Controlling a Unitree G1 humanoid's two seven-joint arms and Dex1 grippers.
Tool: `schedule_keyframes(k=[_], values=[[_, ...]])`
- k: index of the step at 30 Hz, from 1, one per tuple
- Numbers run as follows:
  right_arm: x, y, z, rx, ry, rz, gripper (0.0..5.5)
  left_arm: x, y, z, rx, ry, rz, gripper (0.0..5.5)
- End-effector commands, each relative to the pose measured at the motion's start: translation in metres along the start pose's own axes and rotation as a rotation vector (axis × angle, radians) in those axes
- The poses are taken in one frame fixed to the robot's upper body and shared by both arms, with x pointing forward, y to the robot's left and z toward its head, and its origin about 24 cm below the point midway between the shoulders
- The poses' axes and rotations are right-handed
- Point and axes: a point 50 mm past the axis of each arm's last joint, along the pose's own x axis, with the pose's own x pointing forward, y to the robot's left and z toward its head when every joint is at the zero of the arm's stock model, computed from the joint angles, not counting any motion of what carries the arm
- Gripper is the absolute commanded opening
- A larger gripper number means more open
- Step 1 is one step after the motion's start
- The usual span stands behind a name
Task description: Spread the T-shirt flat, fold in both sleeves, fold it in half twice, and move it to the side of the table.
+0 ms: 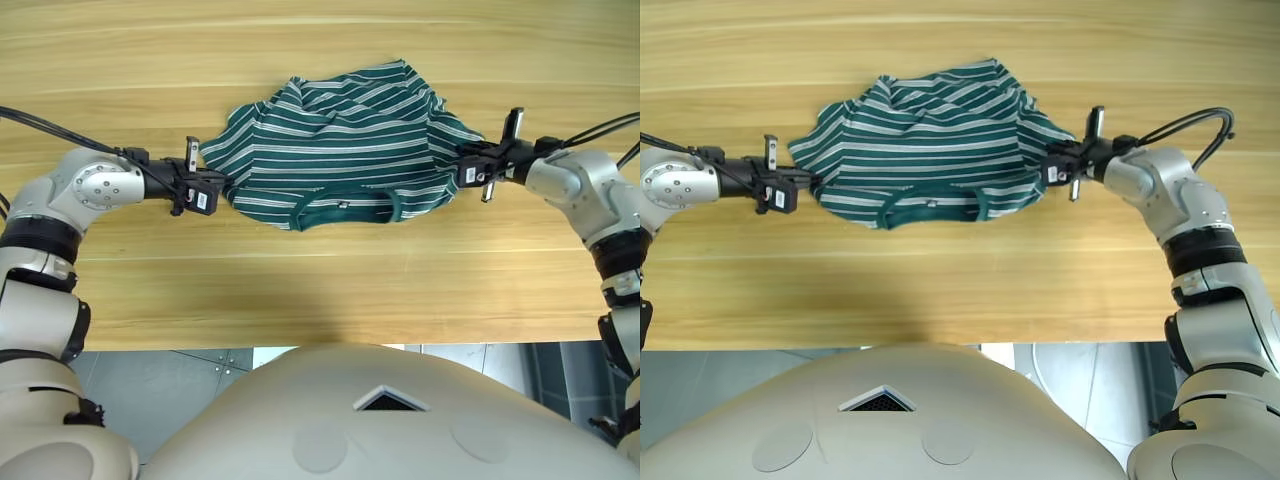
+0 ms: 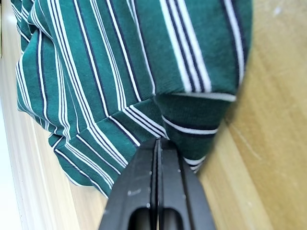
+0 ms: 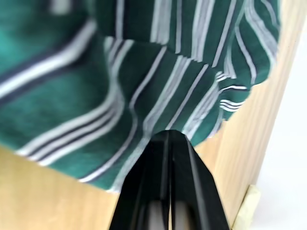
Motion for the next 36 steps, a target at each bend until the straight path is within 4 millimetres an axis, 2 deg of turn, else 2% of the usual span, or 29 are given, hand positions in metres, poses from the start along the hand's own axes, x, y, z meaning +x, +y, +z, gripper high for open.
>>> schedule_keyframes(k=[1,8,12,13,18,21,23,26,31,36], values=[[-0.011,-0.036,0.006,0.023,-0.056,-0.200,0.00,-0.001,-0.023,-0.004,-0.033,0.037,-0.116,0.01],[-0.036,-0.022,0.028,0.100,-0.245,-0.116,0.00,-0.014,-0.007,0.000,-0.041,-0.011,0.025,0.01],[-0.047,-0.001,0.047,0.152,-0.384,-0.010,0.00,-0.031,0.007,0.009,-0.091,-0.108,0.141,0.01],[-0.049,0.002,0.050,0.161,-0.406,0.005,0.20,-0.036,0.010,0.011,-0.103,-0.129,0.161,0.00],[-0.062,0.014,0.062,0.186,-0.495,0.080,1.06,-0.060,0.032,0.030,-0.120,-0.285,0.302,0.83],[-0.066,0.024,0.064,0.180,-0.500,0.151,1.59,-0.054,0.016,0.046,-0.124,-0.352,0.203,1.32],[-0.068,0.030,0.062,0.169,-0.479,0.198,1.99,-0.040,-0.003,0.056,-0.122,-0.358,0.080,1.69],[-0.069,0.043,0.056,0.127,-0.416,0.282,2.49,-0.019,-0.026,0.059,-0.125,-0.311,-0.049,2.12],[-0.063,0.048,0.047,0.085,-0.329,0.302,2.61,0.004,-0.047,0.052,-0.105,-0.203,-0.131,2.78],[-0.052,0.050,0.029,0.063,-0.183,0.287,2.61,0.010,-0.050,0.048,-0.070,-0.155,-0.143,3.48]])
